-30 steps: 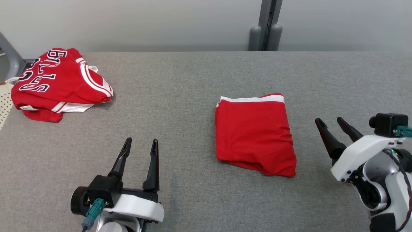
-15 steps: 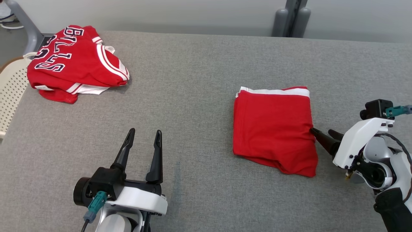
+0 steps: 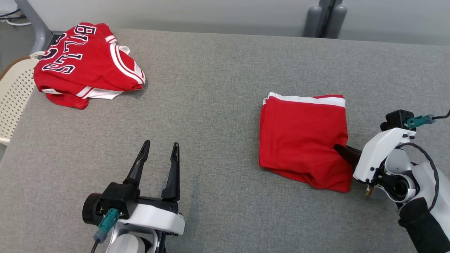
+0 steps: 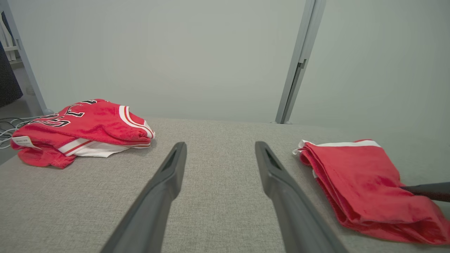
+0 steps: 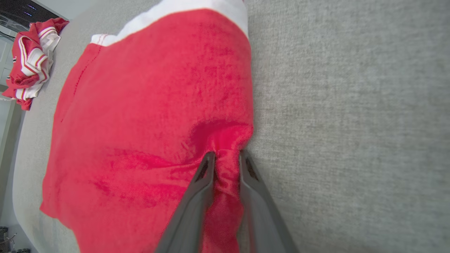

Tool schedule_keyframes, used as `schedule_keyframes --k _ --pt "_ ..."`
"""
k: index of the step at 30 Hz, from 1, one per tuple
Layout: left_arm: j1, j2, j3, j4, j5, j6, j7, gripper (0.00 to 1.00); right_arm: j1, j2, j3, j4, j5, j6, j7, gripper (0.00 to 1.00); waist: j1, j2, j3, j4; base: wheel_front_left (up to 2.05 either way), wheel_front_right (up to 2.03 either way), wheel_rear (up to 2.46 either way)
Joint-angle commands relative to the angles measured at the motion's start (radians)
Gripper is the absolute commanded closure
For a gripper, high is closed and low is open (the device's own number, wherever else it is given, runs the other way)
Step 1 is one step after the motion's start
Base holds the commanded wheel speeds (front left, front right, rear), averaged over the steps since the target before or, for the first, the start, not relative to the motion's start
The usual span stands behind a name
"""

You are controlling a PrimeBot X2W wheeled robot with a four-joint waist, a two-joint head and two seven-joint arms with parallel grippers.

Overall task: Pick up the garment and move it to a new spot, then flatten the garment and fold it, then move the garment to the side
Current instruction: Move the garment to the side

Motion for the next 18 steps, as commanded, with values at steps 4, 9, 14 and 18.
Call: schedule_keyframes --k 4,9,14,18 --pt "-0.007 0.004 0.000 0.001 0.010 -0.001 -0.005 0.00 -0.032 -0.019 0.041 0.020 0.032 0.000 -0.055 1.00 0.0000 0.0000 0.003 -0.009 0.00 0.00 0.00" --pt "-0.004 0.004 -0.003 0.000 0.020 -0.007 -0.005 0.00 -0.058 -0.059 0.092 0.025 0.056 0.000 -0.089 1.00 0.0000 0.0000 0.005 -0.035 0.00 0.00 0.00" --pt "-0.003 0.004 -0.023 -0.014 0.028 -0.018 -0.005 0.00 -0.098 -0.131 0.145 0.013 0.052 0.000 -0.084 1.00 0.0000 0.0000 0.014 -0.083 0.00 0.00 0.00" --pt "-0.015 0.004 -0.041 -0.031 0.028 -0.015 -0.005 0.00 -0.138 -0.191 0.174 0.007 0.037 0.000 -0.081 1.00 0.0000 0.0000 0.033 -0.141 0.00 0.00 0.00"
